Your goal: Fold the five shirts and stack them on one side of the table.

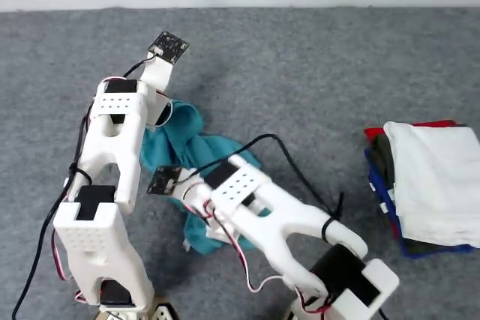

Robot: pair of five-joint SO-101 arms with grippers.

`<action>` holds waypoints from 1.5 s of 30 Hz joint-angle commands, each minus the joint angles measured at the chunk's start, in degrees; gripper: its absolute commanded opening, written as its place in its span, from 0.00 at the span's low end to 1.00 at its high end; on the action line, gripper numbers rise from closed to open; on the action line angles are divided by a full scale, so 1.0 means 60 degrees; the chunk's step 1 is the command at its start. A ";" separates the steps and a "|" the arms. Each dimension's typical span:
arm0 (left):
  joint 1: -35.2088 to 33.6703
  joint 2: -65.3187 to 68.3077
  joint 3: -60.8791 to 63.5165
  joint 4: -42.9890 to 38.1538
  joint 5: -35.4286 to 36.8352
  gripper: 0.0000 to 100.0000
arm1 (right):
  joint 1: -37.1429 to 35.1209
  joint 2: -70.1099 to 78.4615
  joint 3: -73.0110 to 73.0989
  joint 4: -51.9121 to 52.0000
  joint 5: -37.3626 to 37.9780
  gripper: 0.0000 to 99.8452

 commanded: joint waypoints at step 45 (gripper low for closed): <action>-0.0015 -0.0088 0.0330 -0.0073 0.0073 0.01 | 0.2308 -0.0242 -0.2212 0.2088 0.0557 0.01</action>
